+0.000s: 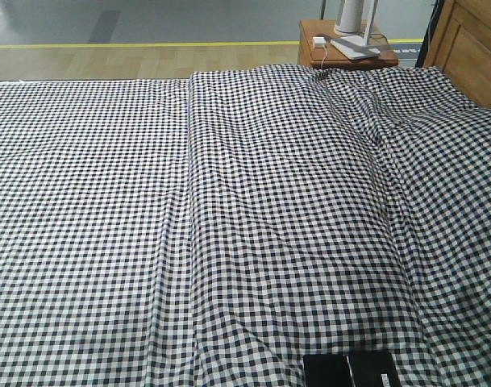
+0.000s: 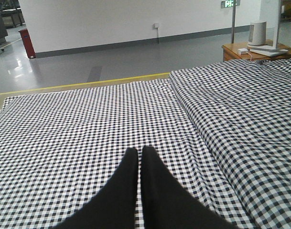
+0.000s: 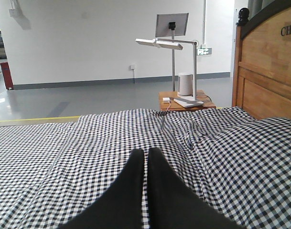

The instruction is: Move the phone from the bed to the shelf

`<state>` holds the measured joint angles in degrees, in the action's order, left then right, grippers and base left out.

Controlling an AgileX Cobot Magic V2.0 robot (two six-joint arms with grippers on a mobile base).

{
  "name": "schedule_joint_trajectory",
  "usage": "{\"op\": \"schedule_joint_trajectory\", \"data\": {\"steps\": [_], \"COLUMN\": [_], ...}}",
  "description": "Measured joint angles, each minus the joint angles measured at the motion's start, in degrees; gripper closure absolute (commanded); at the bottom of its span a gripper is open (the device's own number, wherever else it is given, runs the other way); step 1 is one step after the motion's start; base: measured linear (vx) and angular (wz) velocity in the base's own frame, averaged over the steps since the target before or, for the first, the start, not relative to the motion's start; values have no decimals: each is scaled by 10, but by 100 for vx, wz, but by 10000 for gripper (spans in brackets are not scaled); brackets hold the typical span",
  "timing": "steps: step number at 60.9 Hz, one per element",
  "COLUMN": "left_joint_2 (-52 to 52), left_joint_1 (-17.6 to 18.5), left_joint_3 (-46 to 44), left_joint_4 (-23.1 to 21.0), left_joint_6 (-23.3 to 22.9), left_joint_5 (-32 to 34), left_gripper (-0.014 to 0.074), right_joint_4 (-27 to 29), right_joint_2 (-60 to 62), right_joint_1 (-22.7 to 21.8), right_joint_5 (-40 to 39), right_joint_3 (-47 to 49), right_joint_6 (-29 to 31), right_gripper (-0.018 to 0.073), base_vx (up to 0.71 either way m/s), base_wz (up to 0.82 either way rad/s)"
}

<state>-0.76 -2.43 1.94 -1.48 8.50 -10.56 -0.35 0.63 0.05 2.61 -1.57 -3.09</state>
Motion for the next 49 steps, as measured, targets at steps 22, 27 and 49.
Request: {"op": "schedule_joint_trajectory", "data": {"steps": [22,27,49], "left_joint_2": [0,0,0], "left_joint_1": [0,0,0], "left_joint_3": [0,0,0], "left_joint_4": [0,0,0], "left_joint_6": [0,0,0], "left_joint_5": [0,0,0], "left_gripper": [595,595,595], "right_joint_4": [0,0,0], "right_joint_2": [0,0,0], "right_joint_1": [0,0,0], "right_joint_5": [0,0,0], "right_joint_3": [0,0,0], "right_joint_6": [0,0,0], "right_gripper": [565,565,565], "base_vx": [0,0,0], "base_wz": [0,0,0]}}
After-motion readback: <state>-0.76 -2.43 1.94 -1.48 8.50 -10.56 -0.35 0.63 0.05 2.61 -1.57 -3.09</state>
